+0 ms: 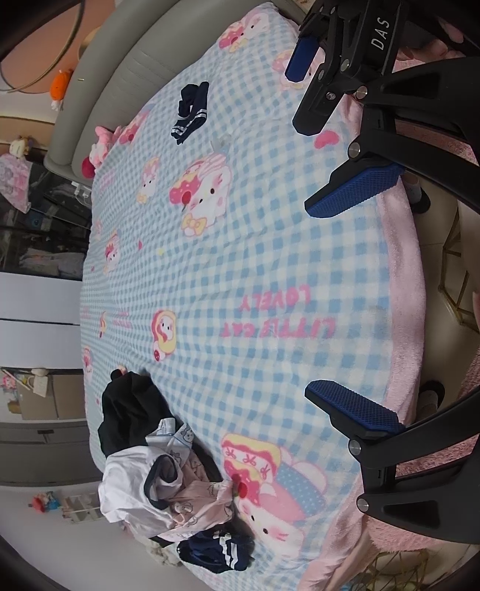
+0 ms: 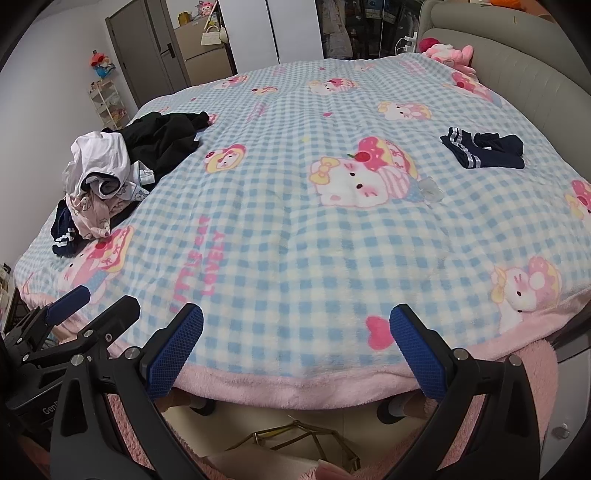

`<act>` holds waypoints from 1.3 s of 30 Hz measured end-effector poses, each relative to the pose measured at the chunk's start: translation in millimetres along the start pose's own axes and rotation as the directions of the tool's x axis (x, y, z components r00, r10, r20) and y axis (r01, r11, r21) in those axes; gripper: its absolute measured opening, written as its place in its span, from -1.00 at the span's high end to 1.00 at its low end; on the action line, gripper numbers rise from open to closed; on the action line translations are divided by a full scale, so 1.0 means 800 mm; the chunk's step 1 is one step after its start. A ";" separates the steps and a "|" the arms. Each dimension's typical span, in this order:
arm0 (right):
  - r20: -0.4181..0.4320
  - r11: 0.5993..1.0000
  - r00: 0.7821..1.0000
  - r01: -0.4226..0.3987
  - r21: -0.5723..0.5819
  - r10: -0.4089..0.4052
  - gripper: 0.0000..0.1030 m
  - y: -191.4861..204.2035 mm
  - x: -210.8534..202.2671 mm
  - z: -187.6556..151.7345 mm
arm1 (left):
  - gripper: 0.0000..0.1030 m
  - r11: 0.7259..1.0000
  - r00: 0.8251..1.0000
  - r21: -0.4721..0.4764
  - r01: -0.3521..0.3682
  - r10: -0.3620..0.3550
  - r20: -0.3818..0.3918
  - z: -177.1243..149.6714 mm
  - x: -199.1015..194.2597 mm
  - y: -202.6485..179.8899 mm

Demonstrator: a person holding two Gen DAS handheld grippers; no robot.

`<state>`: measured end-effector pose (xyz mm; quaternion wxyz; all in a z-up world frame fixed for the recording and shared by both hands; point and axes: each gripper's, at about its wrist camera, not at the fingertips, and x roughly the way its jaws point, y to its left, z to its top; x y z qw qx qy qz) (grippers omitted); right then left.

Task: Fold clothes
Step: 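Move both grippers toward the clothes pile on the bed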

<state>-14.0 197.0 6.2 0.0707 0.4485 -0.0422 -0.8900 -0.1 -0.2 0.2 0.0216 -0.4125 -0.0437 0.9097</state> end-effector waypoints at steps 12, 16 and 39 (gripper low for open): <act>0.052 0.990 0.999 -0.007 -0.144 0.014 -0.99 0.040 -0.008 0.035 | -0.78 0.997 0.997 -0.035 0.072 -0.071 0.008 0.033 -0.005 0.035; 0.073 0.980 0.996 -0.038 -0.195 0.053 -0.99 0.064 -0.006 0.055 | -0.75 0.995 0.997 -0.072 0.064 -0.062 0.039 0.046 -0.007 0.061; -0.123 0.823 0.946 -0.320 -0.469 0.298 -0.57 0.399 0.151 0.116 | -0.36 0.829 0.959 -0.504 -0.241 0.283 0.007 0.042 0.010 0.415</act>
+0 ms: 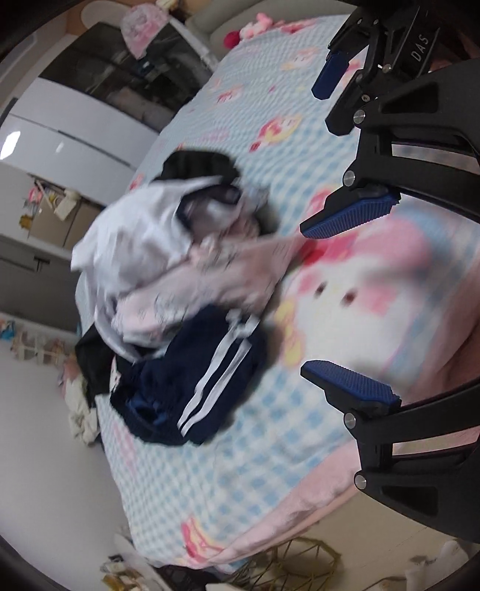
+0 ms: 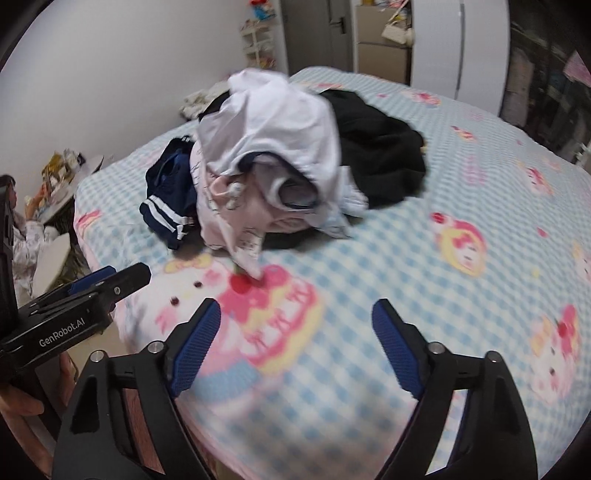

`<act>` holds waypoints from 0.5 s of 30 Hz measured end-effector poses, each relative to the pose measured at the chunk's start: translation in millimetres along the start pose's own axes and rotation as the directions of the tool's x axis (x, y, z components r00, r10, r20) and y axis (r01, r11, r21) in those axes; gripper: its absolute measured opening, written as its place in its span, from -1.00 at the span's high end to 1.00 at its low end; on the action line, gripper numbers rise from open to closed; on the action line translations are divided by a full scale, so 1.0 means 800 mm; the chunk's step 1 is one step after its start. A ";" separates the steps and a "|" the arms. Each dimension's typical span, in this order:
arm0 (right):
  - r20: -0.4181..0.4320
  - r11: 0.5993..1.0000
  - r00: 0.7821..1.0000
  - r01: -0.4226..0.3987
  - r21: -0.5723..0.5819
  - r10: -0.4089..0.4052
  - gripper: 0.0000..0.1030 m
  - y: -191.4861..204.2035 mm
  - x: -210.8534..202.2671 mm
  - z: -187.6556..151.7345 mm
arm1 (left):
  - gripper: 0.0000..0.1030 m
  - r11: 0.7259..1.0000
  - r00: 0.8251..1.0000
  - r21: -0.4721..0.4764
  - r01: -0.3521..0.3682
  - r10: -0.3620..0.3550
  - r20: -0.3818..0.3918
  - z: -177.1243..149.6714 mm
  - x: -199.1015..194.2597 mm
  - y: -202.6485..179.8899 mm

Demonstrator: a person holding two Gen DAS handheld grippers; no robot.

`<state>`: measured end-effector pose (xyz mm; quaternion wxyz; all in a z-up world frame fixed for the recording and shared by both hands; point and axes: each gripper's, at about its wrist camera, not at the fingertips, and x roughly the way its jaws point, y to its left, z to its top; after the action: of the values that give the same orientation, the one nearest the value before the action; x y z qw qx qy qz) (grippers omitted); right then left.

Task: Fold clothes
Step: 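Move both grippers toward the clothes pile on the bed, then grasp the navy striped track pants with both grippers together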

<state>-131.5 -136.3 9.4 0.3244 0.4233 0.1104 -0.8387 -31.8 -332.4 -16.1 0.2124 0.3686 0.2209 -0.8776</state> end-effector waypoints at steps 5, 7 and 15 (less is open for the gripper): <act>-0.012 0.997 0.999 -0.051 -0.059 0.050 -0.56 0.050 0.046 0.030 | -0.36 0.998 0.999 -0.048 -0.035 0.033 -0.037 0.025 0.047 0.052; -0.018 0.992 0.996 -0.087 -0.087 0.086 -0.56 0.073 0.064 0.041 | -0.36 0.997 0.998 -0.065 -0.029 0.025 -0.056 0.030 0.065 0.070; -0.073 0.981 0.984 -0.168 -0.101 0.161 -0.56 0.129 0.129 0.066 | -0.36 0.995 0.998 -0.100 0.011 -0.018 -0.068 0.042 0.100 0.127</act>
<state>-143.7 -286.1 -29.2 0.4110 0.4399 0.1299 -0.7878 -46.7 -450.3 -77.4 0.2164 0.3858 0.2741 -0.8539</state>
